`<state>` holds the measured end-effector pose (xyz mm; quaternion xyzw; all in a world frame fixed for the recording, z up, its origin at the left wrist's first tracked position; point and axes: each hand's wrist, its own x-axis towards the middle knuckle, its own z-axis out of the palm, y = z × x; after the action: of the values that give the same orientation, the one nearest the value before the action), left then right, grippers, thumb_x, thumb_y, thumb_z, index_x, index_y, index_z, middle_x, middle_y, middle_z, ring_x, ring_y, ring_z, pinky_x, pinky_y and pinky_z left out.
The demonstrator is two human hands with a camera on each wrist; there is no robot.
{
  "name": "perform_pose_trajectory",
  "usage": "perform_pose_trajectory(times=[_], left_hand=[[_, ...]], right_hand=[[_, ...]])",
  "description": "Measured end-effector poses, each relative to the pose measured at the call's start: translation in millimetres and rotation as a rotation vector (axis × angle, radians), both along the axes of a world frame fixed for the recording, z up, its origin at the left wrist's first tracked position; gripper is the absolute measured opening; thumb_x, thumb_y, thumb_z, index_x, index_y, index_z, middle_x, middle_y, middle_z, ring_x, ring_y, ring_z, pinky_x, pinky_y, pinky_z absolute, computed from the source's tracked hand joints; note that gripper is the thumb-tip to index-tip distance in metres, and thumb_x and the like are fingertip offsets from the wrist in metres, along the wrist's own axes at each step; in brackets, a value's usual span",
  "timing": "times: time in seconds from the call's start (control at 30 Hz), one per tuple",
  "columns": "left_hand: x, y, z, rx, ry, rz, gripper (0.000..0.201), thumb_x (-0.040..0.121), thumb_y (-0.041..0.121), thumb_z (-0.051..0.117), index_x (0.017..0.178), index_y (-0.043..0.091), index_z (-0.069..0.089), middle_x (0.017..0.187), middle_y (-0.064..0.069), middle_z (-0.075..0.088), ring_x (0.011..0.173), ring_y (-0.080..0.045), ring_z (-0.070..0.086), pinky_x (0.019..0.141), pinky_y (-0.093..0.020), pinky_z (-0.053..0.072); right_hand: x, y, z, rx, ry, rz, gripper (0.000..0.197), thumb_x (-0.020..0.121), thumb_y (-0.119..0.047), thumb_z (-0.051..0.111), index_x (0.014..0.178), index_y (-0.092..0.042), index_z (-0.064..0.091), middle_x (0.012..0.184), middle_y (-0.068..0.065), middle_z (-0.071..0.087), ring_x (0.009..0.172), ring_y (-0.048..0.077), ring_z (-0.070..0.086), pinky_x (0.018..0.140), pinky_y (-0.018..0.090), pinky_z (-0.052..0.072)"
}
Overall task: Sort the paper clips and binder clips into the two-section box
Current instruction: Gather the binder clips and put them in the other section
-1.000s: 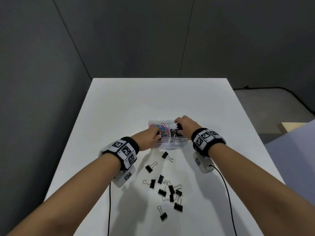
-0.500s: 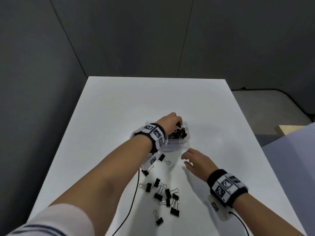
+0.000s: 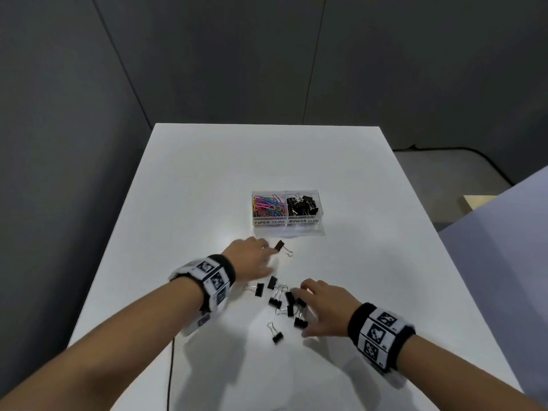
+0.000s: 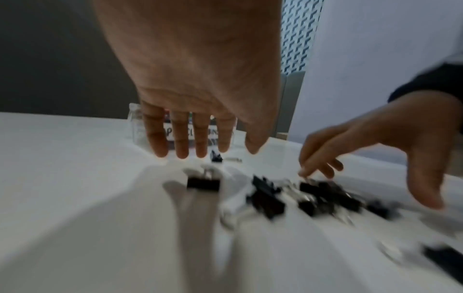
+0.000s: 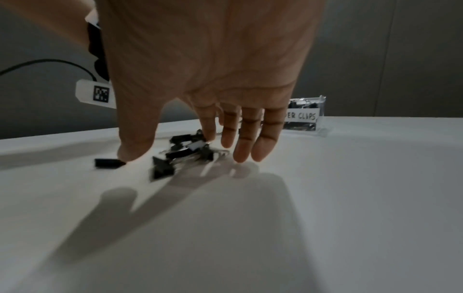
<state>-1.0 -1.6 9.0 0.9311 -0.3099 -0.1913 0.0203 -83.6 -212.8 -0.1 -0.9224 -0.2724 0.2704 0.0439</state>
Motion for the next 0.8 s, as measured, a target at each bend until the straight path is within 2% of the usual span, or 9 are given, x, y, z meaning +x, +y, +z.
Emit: perform_pose_trajectory(times=[0.1,0.2,0.3,0.43,0.57,0.7,0.8], left_hand=[[-28,14,-13,0.055,0.060,0.028,0.068,0.089,0.057,0.043,0.146,0.026,0.025,0.152,-0.003,0.030,0.135,-0.023,0.036,0.103,-0.038,0.038],[-47,13,-18,0.023,0.077,0.018,0.075,0.086,0.058,0.049,0.147,0.025,0.021,0.155,-0.004,0.022,0.141,-0.023,0.025,0.107,-0.038,0.036],[-56,8,-23,0.014,0.083,0.020,0.078,0.085,0.057,0.051,0.148,0.025,0.019,0.156,-0.005,0.018,0.142,-0.023,0.022,0.108,-0.038,0.034],[-59,0,-28,-0.011,0.058,0.097,0.061,0.090,0.038,0.054,0.144,0.023,0.029,0.151,-0.005,0.026,0.138,-0.024,0.028,0.105,-0.037,0.037],[-58,-2,-32,-0.132,0.050,0.200,0.044,0.092,0.021,0.054,0.135,0.020,0.044,0.140,-0.005,0.039,0.130,-0.024,0.035,0.101,-0.035,0.041],[-51,-1,-32,-0.219,0.126,0.262,0.052,0.089,0.019,0.059,0.138,0.019,0.040,0.137,-0.006,0.041,0.129,-0.024,0.034,0.105,-0.031,0.037],[-45,3,-30,-0.229,0.191,0.274,0.057,0.088,0.024,0.063,0.139,0.016,0.038,0.133,-0.009,0.042,0.125,-0.025,0.036,0.103,-0.030,0.035]], right_hand=[[-12,7,-6,0.000,-0.018,-0.039,0.081,0.080,-0.046,0.063,0.145,-0.022,0.022,0.143,0.002,0.032,0.124,0.024,0.041,0.093,0.037,0.045],[-13,13,-9,0.040,-0.035,-0.103,0.067,0.086,-0.033,0.060,0.143,-0.019,0.028,0.141,0.005,0.034,0.122,0.026,0.042,0.091,0.039,0.047],[-5,18,-13,0.093,-0.043,-0.163,0.053,0.089,-0.024,0.055,0.138,-0.017,0.035,0.137,0.008,0.036,0.117,0.028,0.047,0.090,0.037,0.048],[6,22,-18,0.167,-0.016,-0.295,0.040,0.088,-0.018,0.056,0.126,-0.010,0.046,0.137,0.010,0.033,0.104,0.032,0.057,0.084,0.035,0.047],[13,25,-19,0.184,0.015,-0.384,0.036,0.088,-0.017,0.056,0.121,-0.007,0.046,0.133,0.010,0.037,0.101,0.033,0.058,0.084,0.034,0.045],[15,26,-23,0.169,0.011,-0.422,0.037,0.092,-0.014,0.048,0.128,-0.009,0.042,0.128,0.012,0.044,0.104,0.033,0.057,0.086,0.037,0.045],[18,30,-23,0.109,0.003,-0.394,0.033,0.093,-0.014,0.044,0.126,-0.008,0.045,0.123,0.015,0.045,0.096,0.034,0.059,0.079,0.037,0.046]])
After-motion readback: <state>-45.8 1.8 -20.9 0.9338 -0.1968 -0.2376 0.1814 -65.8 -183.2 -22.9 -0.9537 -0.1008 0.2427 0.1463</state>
